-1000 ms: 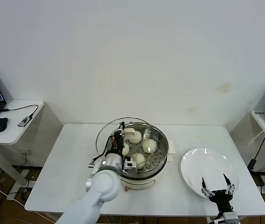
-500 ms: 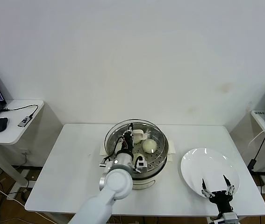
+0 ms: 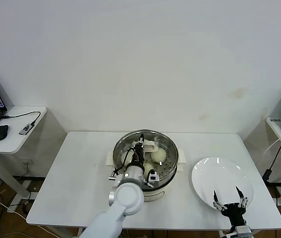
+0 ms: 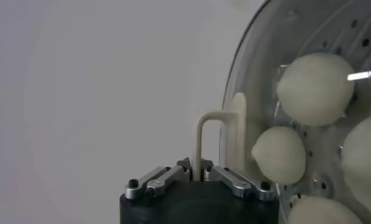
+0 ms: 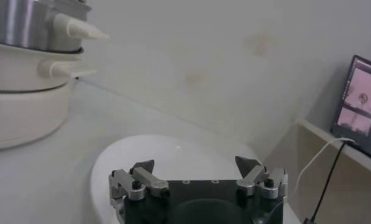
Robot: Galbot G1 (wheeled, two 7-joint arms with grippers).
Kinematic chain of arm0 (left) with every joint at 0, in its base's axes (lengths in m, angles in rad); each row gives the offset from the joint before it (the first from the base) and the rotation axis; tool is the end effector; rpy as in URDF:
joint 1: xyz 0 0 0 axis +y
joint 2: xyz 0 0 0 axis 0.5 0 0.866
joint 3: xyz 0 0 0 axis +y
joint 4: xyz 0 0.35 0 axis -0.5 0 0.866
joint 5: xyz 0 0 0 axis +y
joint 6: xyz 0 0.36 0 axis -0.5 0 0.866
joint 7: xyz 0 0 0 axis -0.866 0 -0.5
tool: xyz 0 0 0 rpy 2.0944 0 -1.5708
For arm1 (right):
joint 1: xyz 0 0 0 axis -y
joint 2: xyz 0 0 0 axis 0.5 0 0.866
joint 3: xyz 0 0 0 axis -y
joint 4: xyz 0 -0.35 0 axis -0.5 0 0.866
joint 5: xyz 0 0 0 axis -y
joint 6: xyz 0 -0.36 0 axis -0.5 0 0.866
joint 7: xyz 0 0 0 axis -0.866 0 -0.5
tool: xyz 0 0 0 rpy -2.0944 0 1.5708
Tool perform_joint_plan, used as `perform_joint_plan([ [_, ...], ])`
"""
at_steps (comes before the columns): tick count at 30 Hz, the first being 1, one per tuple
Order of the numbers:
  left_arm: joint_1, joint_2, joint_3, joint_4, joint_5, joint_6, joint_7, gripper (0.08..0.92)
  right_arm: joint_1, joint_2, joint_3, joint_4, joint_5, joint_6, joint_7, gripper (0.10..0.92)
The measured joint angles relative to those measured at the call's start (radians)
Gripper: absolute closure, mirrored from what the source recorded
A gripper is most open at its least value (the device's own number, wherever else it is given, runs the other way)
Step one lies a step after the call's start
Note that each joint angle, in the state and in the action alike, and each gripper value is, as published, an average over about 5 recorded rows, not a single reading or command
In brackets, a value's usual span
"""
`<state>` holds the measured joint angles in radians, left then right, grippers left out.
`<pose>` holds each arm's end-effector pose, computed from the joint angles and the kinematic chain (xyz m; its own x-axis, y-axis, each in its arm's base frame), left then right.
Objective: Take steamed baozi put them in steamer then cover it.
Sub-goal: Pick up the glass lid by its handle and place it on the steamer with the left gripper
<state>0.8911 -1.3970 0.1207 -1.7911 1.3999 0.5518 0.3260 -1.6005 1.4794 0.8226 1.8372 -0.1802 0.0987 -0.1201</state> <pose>0.3247 -0.1609 -0.2564 -0.9864 0.1379 0.0893 0.0975 0.0537 0.9938 0.1537 -0.1252 -0.3827 -0.9737 0.1146 0.1969 0.0336 0.9270 -0.3735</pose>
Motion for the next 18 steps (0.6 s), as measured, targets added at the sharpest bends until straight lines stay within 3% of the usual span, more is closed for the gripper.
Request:
perform_joint_plan([
  [18,0.012,-0.017,-0.002,0.018,0.026,-0.011,-0.008,0.846,0.0,-0.001,-0.003,-0.007,-0.004,0.004,-0.002,0.203],
])
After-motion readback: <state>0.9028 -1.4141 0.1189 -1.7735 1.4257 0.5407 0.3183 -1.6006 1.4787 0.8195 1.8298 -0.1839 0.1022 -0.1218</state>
